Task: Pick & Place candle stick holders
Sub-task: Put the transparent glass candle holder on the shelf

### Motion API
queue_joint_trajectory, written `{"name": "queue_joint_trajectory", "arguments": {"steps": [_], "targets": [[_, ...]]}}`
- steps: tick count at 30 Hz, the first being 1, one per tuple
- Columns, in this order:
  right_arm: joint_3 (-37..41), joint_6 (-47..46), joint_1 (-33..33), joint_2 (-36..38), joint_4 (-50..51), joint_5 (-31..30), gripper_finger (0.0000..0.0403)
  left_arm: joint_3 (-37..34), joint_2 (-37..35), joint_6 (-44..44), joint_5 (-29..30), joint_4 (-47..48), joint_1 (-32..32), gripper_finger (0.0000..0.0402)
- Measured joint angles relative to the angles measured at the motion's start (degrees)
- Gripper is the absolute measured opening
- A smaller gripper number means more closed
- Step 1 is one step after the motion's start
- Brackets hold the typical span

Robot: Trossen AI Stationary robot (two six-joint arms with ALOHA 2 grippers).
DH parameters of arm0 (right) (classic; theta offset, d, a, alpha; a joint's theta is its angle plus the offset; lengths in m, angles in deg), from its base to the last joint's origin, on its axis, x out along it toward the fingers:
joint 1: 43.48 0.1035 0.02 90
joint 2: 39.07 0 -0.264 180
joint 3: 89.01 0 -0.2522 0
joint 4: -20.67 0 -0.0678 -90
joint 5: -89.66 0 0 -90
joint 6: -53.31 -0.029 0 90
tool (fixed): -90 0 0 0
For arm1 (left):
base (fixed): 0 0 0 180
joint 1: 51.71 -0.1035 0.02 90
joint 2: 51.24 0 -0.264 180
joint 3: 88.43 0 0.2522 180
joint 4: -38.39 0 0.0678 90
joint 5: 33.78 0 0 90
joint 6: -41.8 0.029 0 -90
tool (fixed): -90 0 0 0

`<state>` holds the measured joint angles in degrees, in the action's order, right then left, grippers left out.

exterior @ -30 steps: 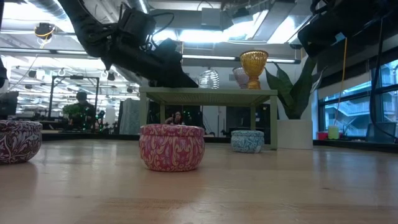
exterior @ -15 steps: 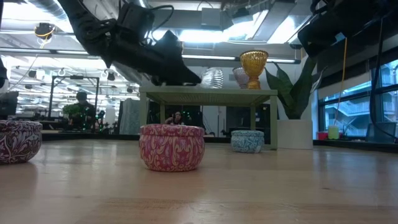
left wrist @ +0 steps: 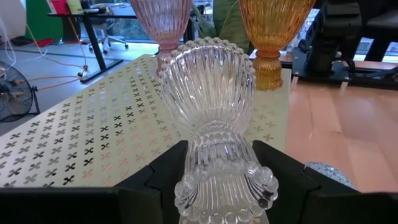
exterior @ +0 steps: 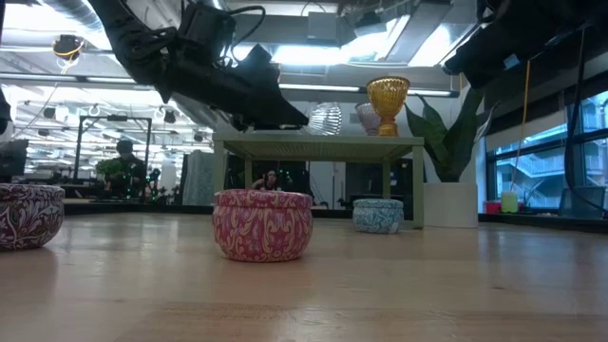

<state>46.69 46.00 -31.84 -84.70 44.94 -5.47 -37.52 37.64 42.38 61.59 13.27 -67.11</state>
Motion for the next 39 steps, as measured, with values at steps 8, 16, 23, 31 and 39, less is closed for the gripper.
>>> {"name": "queue_joint_trajectory", "arguments": {"steps": [8,16,23,31,39], "targets": [[0.0,-0.2,0.0,0.0,0.0,0.1,0.0121,0.0,0.0,0.2,0.0,-0.8,1.3,0.0163],[0.0,-4.3,0.0,0.0,-1.3,-1.8,0.0121,0.0,-0.8,0.2,0.0,-1.6,2.3,0.0164],[-0.1,-4.2,0.0,-4.6,-8.6,-4.5,0.0135,0.0,-1.1,0.6,0.1,-1.2,2.2,0.0164],[-0.1,-4.4,0.0,-15.7,-20.1,-6.4,0.0187,0.0,-1.1,0.6,-0.4,-0.3,2.7,0.0163],[-0.1,-7.6,0.0,-23.0,-28.6,-16.3,0.0204,0.0,-1.1,0.7,-2.3,-0.3,3.3,0.0162]]}}
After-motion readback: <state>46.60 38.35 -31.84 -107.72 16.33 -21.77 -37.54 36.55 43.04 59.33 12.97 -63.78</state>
